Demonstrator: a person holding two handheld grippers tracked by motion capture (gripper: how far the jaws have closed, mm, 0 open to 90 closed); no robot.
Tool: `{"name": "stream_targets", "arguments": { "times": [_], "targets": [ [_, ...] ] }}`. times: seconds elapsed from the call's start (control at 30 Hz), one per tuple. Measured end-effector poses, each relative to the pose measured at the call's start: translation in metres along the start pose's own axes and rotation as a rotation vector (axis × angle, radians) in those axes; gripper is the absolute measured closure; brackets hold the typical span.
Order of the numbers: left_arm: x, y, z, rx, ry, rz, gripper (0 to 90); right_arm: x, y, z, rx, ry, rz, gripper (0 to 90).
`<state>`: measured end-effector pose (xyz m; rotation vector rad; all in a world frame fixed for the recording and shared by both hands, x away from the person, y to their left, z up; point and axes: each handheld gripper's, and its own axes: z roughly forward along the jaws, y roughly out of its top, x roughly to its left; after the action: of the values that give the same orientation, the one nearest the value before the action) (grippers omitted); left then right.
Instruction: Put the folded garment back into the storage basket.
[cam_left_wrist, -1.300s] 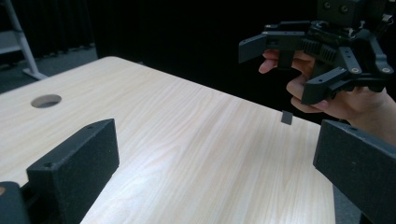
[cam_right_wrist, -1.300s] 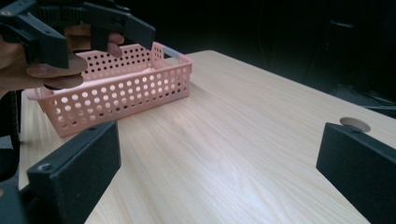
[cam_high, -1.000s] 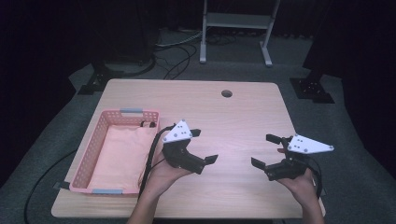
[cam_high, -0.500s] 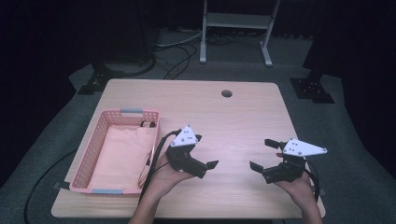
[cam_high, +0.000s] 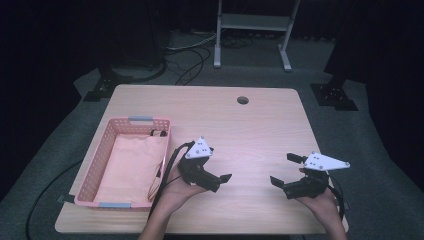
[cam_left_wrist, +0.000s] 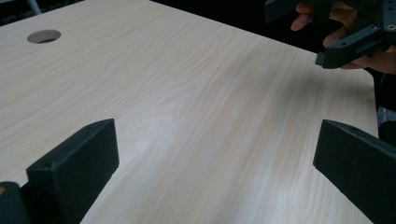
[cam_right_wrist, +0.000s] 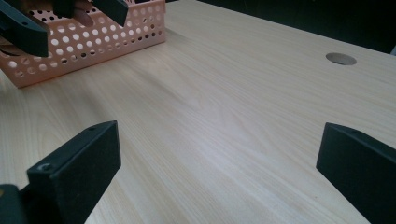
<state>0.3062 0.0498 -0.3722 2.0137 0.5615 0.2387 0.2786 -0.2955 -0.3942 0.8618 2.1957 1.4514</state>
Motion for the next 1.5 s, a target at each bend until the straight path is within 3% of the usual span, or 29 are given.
{"name": "stream_targets", "arguments": {
  "times": [0.7, 1.5],
  "targets": [
    [0.000, -0.014, 0.005, 0.062, 0.026, -0.013, 0.0, -0.005, -0.012, 0.001, 0.061, -0.024, 0.004, 0.0],
    [-0.002, -0.033, 0.018, 0.138, 0.007, -0.028, 0.0, -0.005, -0.028, 0.011, 0.156, -0.023, 0.003, 0.0]
  ]
}}
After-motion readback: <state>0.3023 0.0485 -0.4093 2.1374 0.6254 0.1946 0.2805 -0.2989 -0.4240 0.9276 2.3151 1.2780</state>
